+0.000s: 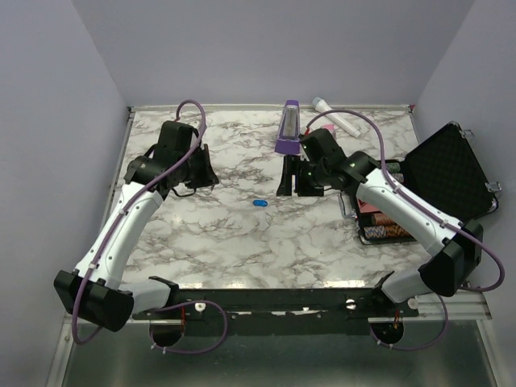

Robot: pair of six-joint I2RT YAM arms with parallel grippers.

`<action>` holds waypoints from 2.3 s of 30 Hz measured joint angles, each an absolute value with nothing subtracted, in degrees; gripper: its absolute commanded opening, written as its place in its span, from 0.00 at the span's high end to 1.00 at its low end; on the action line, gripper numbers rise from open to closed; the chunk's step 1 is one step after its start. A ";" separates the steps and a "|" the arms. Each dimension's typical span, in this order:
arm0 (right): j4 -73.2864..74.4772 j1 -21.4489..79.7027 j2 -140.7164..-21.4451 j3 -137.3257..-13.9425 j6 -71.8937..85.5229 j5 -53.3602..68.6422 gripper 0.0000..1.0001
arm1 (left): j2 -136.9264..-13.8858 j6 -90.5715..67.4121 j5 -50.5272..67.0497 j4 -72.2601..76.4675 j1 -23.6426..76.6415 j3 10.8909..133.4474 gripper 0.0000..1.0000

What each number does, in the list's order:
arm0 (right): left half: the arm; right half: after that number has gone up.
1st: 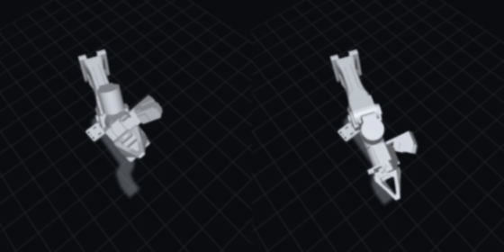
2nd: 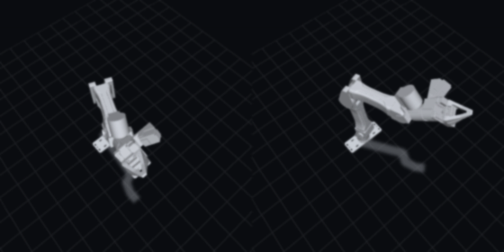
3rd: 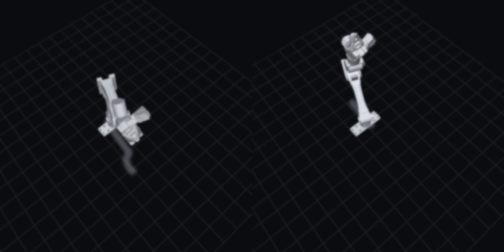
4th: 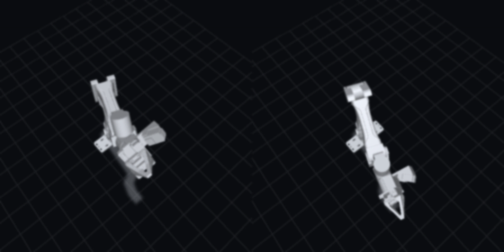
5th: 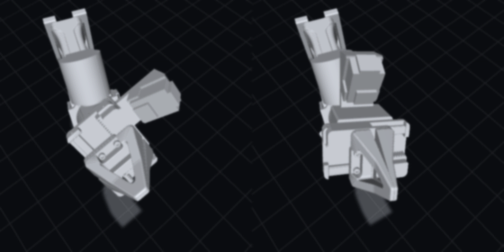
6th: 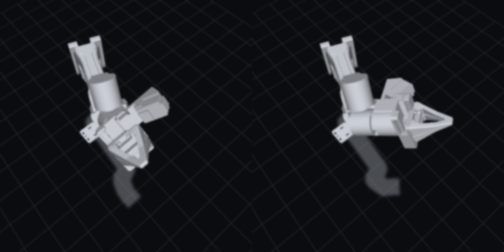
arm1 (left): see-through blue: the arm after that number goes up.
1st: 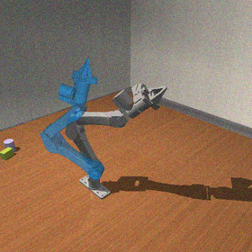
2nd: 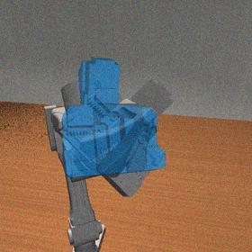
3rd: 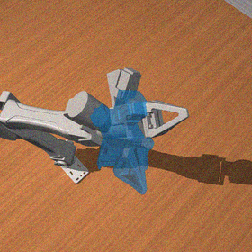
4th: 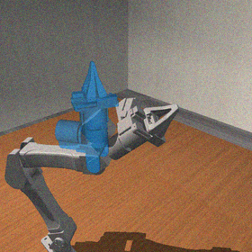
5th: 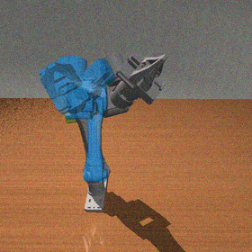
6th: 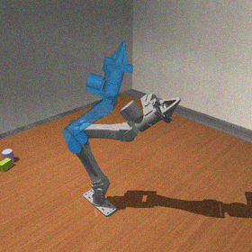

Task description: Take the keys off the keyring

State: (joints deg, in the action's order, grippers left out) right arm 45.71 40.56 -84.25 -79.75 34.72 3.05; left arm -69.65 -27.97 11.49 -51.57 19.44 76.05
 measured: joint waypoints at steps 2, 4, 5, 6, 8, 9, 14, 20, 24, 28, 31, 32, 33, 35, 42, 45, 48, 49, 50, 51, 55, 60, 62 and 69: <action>46.15 40.56 -83.55 -79.05 34.89 2.59 0.24 | -71.13 -27.42 9.47 -51.46 19.44 76.05 1.00; 46.30 40.56 -82.61 -78.50 34.98 2.33 0.24 | -71.88 -27.09 7.44 -51.48 19.44 76.07 0.95; 46.33 40.56 -82.02 -78.22 35.11 2.22 0.24 | -71.99 -26.94 6.66 -51.48 19.44 76.05 0.90; 46.35 40.56 -81.47 -77.95 35.14 2.17 0.24 | -72.01 -26.76 5.89 -51.48 19.44 76.07 0.80; 46.33 40.56 -80.51 -77.38 35.40 2.11 0.24 | -72.01 -26.37 4.67 -51.48 19.44 76.16 0.68; 46.30 40.56 -80.18 -77.06 35.55 2.09 0.24 | -72.01 -26.26 4.16 -51.44 19.44 76.18 0.63; 46.30 40.56 -79.96 -76.16 36.18 1.96 0.24 | -72.01 -25.80 2.90 -51.44 19.44 76.18 0.52; 46.22 40.56 -79.96 -76.14 36.47 1.96 0.24 | -71.66 -25.56 2.52 -51.24 19.44 76.16 0.46; 46.22 40.56 -79.96 -76.14 36.47 1.96 0.23 | -70.89 -25.30 2.55 -50.98 19.44 76.01 0.40; 45.93 40.56 -79.88 -76.16 36.40 1.98 0.21 | -69.43 -24.69 2.57 -50.00 19.44 75.44 0.25; 44.69 40.56 -79.02 -76.16 36.05 2.02 0.20 | -67.42 -23.90 2.59 -48.82 19.44 74.46 0.05; 44.18 40.56 -78.43 -76.16 35.90 2.11 0.20 | -66.72 -23.59 2.59 -48.47 19.44 74.11 0.01; 43.59 40.56 -77.71 -76.16 35.73 2.35 0.13 | -65.80 -23.46 2.59 -47.90 19.44 73.67 0.01; 42.24 40.56 -75.90 -76.16 35.18 2.90 0.00 | -64.29 -23.09 2.57 -46.83 19.44 72.79 0.01; 35.68 40.56 -68.71 -74.17 33.52 4.47 0.00 | -58.78 -22.33 2.11 -41.65 19.44 69.25 0.01; 33.30 40.56 -66.85 -72.97 32.95 4.45 0.00 | -56.66 -22.31 0.73 -39.16 19.44 67.37 0.01; 31.70 40.56 -65.91 -71.85 32.53 4.45 0.00 | -54.61 -22.33 -0.71 -36.67 19.44 65.21 0.01; 31.20 40.56 -65.76 -71.44 32.42 4.45 0.00 | -54.15 -22.35 -1.04 -36.12 19.44 64.71 0.01; 30.63 40.56 -65.63 -70.98 32.36 4.43 0.00 | -53.30 -22.35 -1.89 -35.16 19.44 63.61 0.01; 30.30 40.56 -65.52 -70.67 32.34 4.40 0.00 | -52.86 -22.35 -2.24 -34.76 19.44 63.20 0.01; 28.60 40.56 -64.71 -69.65 32.23 4.08 0.00 | -50.96 -21.58 -5.65 -30.48 19.22 60.20 0.05; 26.89 40.56 -62.22 -67.31 31.88 0.91 0.00 | -46.72 -18.15 -10.79 -19.77 19.18 50.74 0.17; 26.50 40.56 -61.47 -66.63 31.88 -0.54 0.00 | -44.27 -15.62 -12.82 -12.27 19.18 43.75 0.17; 24.84 40.56 -58.50 -62.59 32.36 -5.30 0.00 | -42.39 -6.13 -15.81 11.44 17.87 23.83 0.12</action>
